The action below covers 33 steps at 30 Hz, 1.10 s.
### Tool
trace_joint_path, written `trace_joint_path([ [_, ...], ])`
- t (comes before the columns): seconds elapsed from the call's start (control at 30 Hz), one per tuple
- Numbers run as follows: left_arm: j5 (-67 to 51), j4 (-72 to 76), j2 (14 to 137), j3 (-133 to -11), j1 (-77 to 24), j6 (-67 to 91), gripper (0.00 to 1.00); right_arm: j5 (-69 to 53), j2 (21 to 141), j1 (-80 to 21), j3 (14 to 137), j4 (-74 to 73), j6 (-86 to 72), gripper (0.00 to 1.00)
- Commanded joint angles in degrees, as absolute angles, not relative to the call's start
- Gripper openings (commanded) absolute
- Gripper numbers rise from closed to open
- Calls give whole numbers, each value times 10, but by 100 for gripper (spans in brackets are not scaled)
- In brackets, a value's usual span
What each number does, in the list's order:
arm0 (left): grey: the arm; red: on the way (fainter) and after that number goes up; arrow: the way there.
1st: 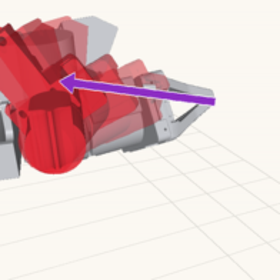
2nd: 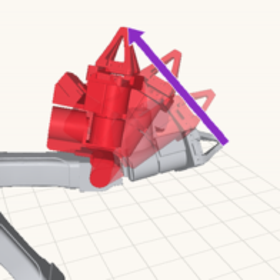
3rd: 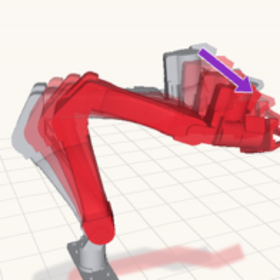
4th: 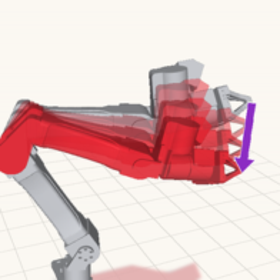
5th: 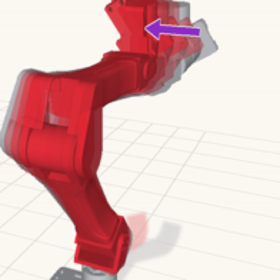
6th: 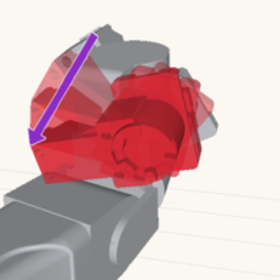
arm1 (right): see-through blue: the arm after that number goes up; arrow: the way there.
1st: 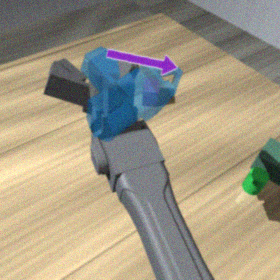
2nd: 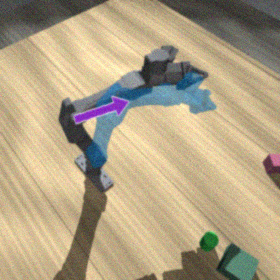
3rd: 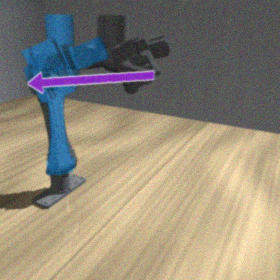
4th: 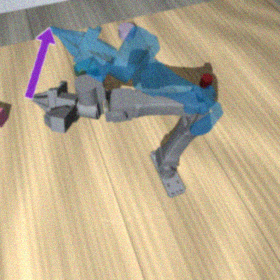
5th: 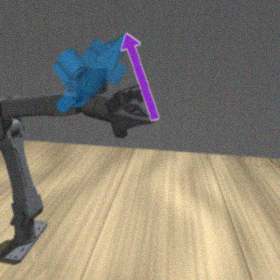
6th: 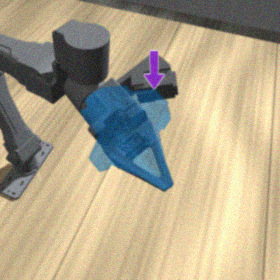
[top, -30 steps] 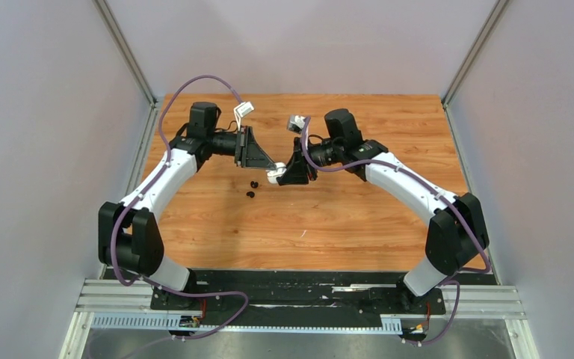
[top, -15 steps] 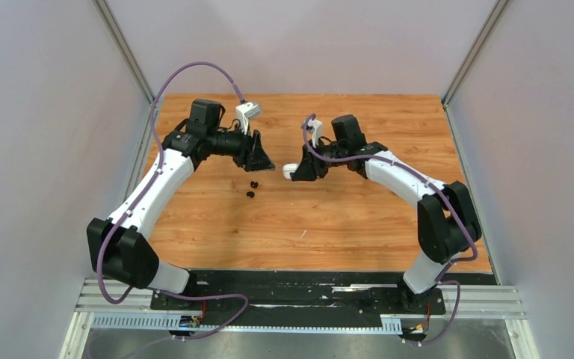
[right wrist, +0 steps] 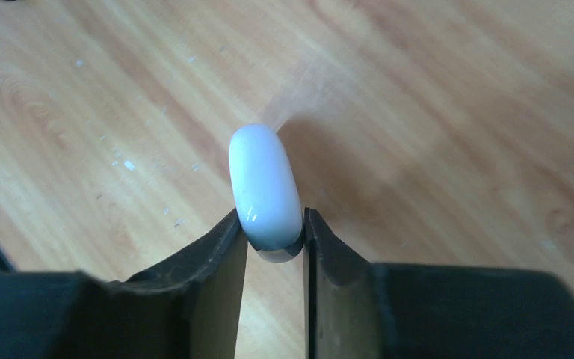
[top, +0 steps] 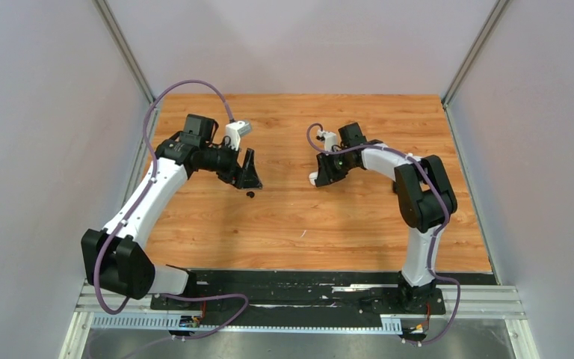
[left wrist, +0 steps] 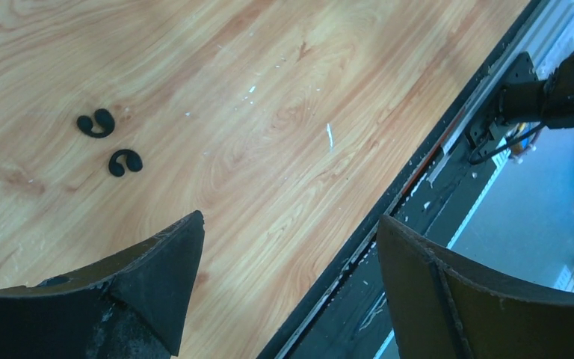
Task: Insert the wireless bluetooth earbuds into the charging case
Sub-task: Place the charging case at the center of the board, then pick up the charging case at the center of the board.
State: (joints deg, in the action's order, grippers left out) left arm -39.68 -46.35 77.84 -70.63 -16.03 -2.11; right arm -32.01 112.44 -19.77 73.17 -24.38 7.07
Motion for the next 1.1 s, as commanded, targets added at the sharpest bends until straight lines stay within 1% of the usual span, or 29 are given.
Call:
trace_joint_path([
  [0.0,-407,-465,751,-704,-140,-16,96,-273,1143,-185,764,-223,99,42],
  [0.03,-413,-468,752,-707,-138,-19,98,-268,1143,-180,764,-222,97,48],
  [0.13,-436,-470,763,-718,-137,-24,100,-264,1120,-160,758,-224,92,59],
  [0.23,-423,-456,767,-728,-137,-21,100,-252,1071,-138,738,-228,98,64],
  [0.33,-388,-460,781,-742,-137,-26,100,-232,997,-115,703,-232,103,68],
  [0.43,-393,-472,799,-763,-137,-60,100,-180,940,-84,662,-235,101,68],
  [0.57,-443,-463,813,-773,-137,-52,100,-61,884,-54,606,-228,78,62],
  [0.73,-481,-438,822,-763,-137,-4,100,63,879,-25,561,-219,35,61],
  [1.07,-477,-477,822,-790,-137,-37,96,89,940,19,595,-212,8,58],
])
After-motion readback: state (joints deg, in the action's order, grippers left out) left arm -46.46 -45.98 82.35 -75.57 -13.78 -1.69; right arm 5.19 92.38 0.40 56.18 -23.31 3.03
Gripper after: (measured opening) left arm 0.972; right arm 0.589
